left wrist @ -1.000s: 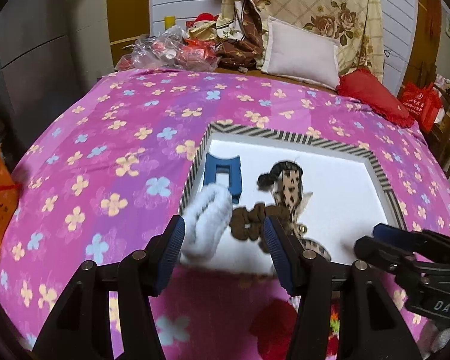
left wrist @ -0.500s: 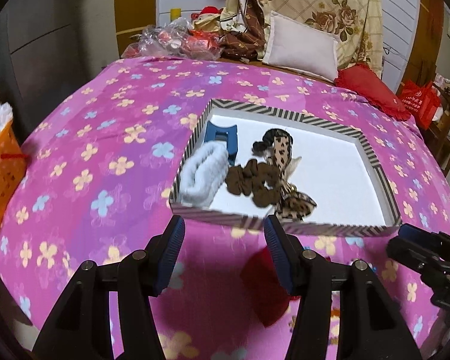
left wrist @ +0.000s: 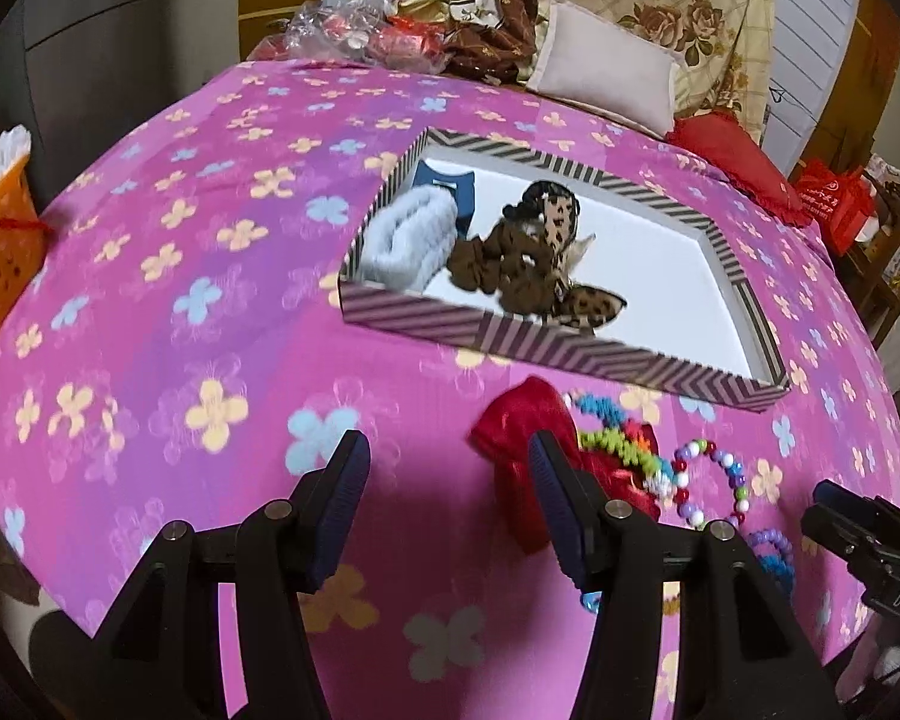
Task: Organize jewelry
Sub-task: 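Grasp the red satin bow with the left tool while the right tool grasps the blue bead bracelet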
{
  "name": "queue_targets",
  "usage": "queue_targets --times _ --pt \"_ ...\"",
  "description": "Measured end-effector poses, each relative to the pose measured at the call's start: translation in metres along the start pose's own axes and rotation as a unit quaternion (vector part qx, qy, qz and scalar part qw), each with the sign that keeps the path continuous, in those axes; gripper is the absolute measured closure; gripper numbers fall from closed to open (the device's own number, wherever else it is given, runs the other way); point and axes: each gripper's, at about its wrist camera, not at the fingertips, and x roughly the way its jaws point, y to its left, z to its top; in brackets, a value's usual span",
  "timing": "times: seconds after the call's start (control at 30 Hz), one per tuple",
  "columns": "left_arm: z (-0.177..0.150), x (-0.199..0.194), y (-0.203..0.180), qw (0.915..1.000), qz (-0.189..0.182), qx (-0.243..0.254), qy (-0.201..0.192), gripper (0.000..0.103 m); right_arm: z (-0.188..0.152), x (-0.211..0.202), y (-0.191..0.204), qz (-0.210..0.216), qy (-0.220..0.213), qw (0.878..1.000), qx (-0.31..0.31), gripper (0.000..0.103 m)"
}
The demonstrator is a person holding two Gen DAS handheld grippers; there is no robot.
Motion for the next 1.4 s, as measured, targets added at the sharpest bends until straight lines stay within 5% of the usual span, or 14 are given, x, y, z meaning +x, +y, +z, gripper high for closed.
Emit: queue_targets --times 0.43,0.6,0.87,1.4 --pt "-0.024 0.001 -0.009 0.9997 -0.011 0.011 0.020 0.044 -0.049 -0.018 -0.010 -0.011 0.013 0.999 -0.038 0.051" --pt "-0.024 0.004 -0.005 0.9996 -0.012 0.001 0.026 0.044 -0.063 -0.007 -0.004 -0.028 0.031 0.997 -0.061 0.071" --pt "-0.021 0.007 0.002 0.9994 -0.017 -0.015 0.025 0.044 -0.070 -0.005 -0.002 -0.035 0.028 0.996 -0.076 0.091" --pt "-0.001 0.044 -0.011 0.9919 -0.085 -0.070 0.063 0.044 -0.071 -0.009 -0.015 -0.015 0.022 0.998 -0.055 0.091"
